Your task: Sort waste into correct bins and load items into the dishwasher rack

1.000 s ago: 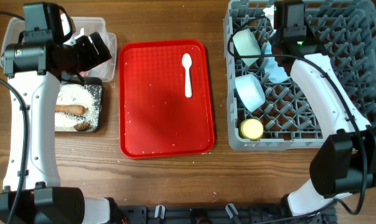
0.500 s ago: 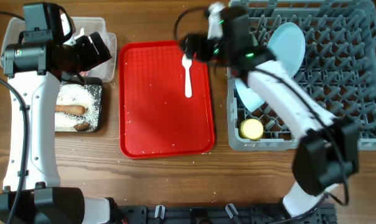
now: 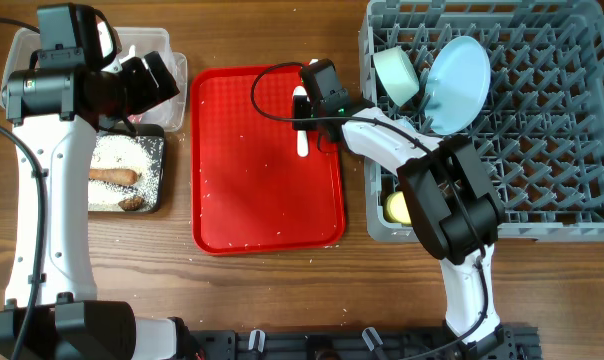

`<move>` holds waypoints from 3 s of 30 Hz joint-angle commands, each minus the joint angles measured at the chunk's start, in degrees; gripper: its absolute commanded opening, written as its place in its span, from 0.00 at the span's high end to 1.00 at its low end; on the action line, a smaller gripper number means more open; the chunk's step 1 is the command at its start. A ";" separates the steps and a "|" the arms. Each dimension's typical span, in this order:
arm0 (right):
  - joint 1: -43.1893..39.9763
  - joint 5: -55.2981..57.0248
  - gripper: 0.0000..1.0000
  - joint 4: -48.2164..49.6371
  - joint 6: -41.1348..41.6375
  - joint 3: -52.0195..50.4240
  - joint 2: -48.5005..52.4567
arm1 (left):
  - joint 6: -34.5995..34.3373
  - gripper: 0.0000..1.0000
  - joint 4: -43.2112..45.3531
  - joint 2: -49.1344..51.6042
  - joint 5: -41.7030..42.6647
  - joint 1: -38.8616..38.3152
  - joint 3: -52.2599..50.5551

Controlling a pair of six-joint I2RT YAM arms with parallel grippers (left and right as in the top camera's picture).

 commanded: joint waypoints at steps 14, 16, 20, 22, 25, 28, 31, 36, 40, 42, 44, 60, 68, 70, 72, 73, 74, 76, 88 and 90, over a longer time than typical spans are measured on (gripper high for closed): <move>2.43 -2.84 0.96 -2.19 8.02 0.68 4.13 | 0.31 0.00 0.13 -0.63 -0.35 0.07 0.15; 2.40 -3.08 0.96 -4.35 6.73 1.38 1.92 | 0.31 0.00 0.13 -0.63 -0.35 0.07 0.15; 2.36 0.61 0.96 -13.92 0.11 1.62 -9.16 | 0.31 0.00 0.13 -0.63 -0.35 0.07 0.15; 2.32 1.01 0.96 -17.25 -1.16 1.62 -15.15 | 0.31 0.00 0.13 -0.63 -0.35 0.07 0.15; 0.04 1.51 0.96 -26.49 -1.27 1.62 -27.69 | 0.31 0.00 0.13 -0.63 -0.35 0.07 0.15; -5.33 3.23 0.96 -37.11 -1.88 1.62 -37.57 | 0.31 0.00 0.13 -0.63 -0.35 0.07 0.15; -12.81 4.63 0.96 -45.97 4.48 1.49 -43.82 | 0.28 0.00 0.13 -0.63 -0.35 0.07 0.15; -24.04 16.13 0.96 -52.13 33.73 -5.35 -44.46 | 0.28 0.00 0.13 -0.63 -0.35 0.07 0.15; -27.39 18.01 0.96 -45.48 45.44 -17.49 -44.44 | 0.31 0.00 0.13 -0.63 -0.35 0.07 0.15; -27.36 17.66 0.96 -39.06 45.62 -23.37 -44.44 | 0.31 0.00 0.13 -0.63 -0.35 0.07 0.15; -27.39 17.73 0.94 -34.73 45.59 -26.93 -44.44 | 0.28 0.00 0.13 -0.63 -0.35 0.07 0.15; -27.36 16.33 0.00 -32.06 -0.22 -21.57 -70.16 | 0.28 0.00 0.13 -0.63 -0.35 0.07 0.15; -27.36 1.33 0.00 -30.34 -8.41 -21.57 -73.05 | 0.28 0.00 0.13 -0.63 -0.35 0.07 0.15; -27.36 1.33 0.00 -30.69 -8.46 -21.57 -70.84 | 0.31 0.00 0.13 -0.63 -0.35 0.07 0.15; -27.36 1.46 0.00 -32.48 -8.39 -21.57 -68.19 | 0.31 0.00 0.13 -0.63 -0.35 0.07 0.15; -27.36 1.29 0.00 -33.46 -8.24 -21.57 -67.10 | 0.28 0.00 0.13 -0.63 -0.35 0.07 0.15; -27.36 1.29 0.00 -33.03 -8.02 -21.57 -66.47 | 0.28 0.00 0.11 -0.63 -0.35 0.07 0.15; -27.36 1.68 0.00 -32.89 -8.85 -21.57 -66.34 | 0.28 0.00 0.13 -0.63 -0.35 0.07 0.15; -27.04 -3.06 0.00 4.50 -21.05 -75.63 -119.32 | 0.31 0.00 0.13 -0.63 -0.33 0.07 0.15; -27.04 -3.21 0.00 4.79 -21.09 -79.52 -123.86 | 0.31 0.00 0.13 -0.63 -0.35 0.07 0.15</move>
